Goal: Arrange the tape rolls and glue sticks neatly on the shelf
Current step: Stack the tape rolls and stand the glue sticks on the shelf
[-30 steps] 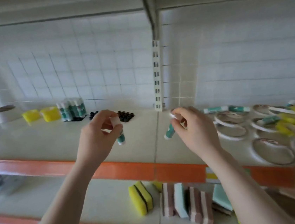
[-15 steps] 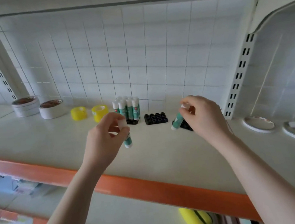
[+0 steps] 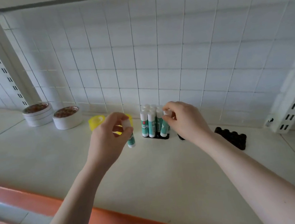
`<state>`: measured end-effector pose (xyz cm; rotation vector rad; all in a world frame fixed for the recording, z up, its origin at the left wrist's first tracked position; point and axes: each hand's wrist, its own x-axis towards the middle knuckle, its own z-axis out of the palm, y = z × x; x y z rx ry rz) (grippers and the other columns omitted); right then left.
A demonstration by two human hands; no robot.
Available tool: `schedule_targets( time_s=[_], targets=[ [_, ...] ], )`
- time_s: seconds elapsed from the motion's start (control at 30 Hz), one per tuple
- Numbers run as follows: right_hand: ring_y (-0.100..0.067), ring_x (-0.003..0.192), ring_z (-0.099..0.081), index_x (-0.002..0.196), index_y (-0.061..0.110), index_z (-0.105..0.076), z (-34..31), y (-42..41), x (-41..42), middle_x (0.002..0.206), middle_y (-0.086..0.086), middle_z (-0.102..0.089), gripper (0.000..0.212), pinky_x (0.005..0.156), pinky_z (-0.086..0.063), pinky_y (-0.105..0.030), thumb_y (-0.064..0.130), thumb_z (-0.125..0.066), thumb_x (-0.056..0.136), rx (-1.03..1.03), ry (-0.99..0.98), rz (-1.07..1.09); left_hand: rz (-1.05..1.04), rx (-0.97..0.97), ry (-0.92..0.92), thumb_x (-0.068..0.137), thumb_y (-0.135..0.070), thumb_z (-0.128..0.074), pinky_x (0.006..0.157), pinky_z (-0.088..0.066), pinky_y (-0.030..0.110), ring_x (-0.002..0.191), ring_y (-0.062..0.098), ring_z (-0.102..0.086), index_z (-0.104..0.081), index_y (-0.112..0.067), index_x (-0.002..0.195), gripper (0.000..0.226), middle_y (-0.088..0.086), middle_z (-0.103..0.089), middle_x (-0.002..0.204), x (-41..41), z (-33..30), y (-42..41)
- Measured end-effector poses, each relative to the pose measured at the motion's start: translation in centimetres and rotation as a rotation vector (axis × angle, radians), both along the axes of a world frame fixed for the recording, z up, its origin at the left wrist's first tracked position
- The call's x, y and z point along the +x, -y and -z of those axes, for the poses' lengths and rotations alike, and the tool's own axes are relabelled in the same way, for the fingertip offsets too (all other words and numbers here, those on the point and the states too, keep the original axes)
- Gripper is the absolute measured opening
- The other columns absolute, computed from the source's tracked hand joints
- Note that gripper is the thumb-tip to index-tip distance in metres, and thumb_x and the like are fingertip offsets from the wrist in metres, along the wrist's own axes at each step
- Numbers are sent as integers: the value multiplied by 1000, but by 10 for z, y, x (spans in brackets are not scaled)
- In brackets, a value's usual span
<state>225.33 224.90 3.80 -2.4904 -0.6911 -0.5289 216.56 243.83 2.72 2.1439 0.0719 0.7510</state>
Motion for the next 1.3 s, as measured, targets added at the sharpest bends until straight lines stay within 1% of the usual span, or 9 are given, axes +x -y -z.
schedule_targets(
  time_s=[0.07, 0.23, 0.47, 0.63, 0.7, 0.87, 1.0, 1.13, 1.3],
  targets=[
    [-18, 89, -57, 113, 16, -61, 2, -7, 4, 103, 0, -63, 23, 69, -34, -24, 24, -52, 93, -10, -2, 17, 26, 3, -6, 79, -8, -69, 62, -44, 5, 73, -8, -59, -53, -38, 81, 34, -17, -63, 79, 5, 2, -7],
    [-23, 92, -58, 112, 16, -60, 4, -22, 7, 102, -3, -63, 24, 75, -42, -30, 23, -54, 91, -6, -25, 71, 87, -6, -45, 79, -8, -68, 61, -42, 4, 77, -5, -60, -53, -39, 81, 34, -16, -64, 81, 14, 10, -20],
    [-24, 90, -59, 114, 17, -62, 14, -29, 7, 99, -5, -65, 26, 76, -43, -33, 25, -59, 89, 25, 16, 93, 129, -57, -56, 79, -6, -68, 62, -45, 6, 74, -3, -61, -60, -23, 89, 22, -13, -64, 77, 21, 21, -30],
    [-27, 77, -61, 99, 11, -69, 16, -28, 7, 88, -7, -62, 16, 69, -47, -34, 19, -64, 86, 85, 137, 98, 129, -73, -79, 79, -10, -68, 65, -49, 14, 75, -1, -62, -62, -22, 90, 17, -9, -67, 78, 25, 29, -34],
    [-29, 69, -60, 86, 8, -70, 19, -27, 9, 79, -7, -60, 9, 62, -45, -31, 15, -64, 84, 100, 192, 83, 116, -73, -68, 80, -11, -67, 65, -48, 14, 75, -1, -62, -61, -23, 90, 17, -10, -67, 77, 27, 30, -35],
    [-26, 54, -53, 67, 6, -67, 25, -30, 14, 66, -6, -54, 15, 51, -42, -27, 13, -60, 78, 111, 294, 48, 120, -72, -50, 79, -9, -68, 62, -46, 9, 76, -3, -61, -59, -27, 89, 22, -13, -65, 77, 28, 31, -36],
    [-16, 54, -44, 64, 4, -65, 32, -36, 12, 64, -3, -51, 12, 51, -29, -22, 6, -63, 76, 131, 348, -2, 128, -60, -45, 78, -8, -68, 64, -47, 12, 75, -2, -60, -59, -26, 89, 22, -12, -64, 76, 28, 31, -34],
    [-24, 51, -49, 64, 6, -64, 33, -30, 20, 62, -3, -50, 13, 52, -30, -26, 7, -61, 77, 151, 321, 18, 126, -65, -50, 79, -9, -68, 62, -46, 9, 76, -2, -60, -60, -25, 88, 21, -11, -64, 75, 26, 30, -32],
    [-24, 50, -48, 63, 6, -63, 35, -30, 19, 61, -3, -48, 16, 51, -27, -26, 10, -59, 78, 140, 331, 19, 122, -69, -50, 80, -10, -68, 62, -46, 10, 76, -2, -59, -59, -26, 88, 20, -11, -64, 75, 24, 30, -31]
  ],
)
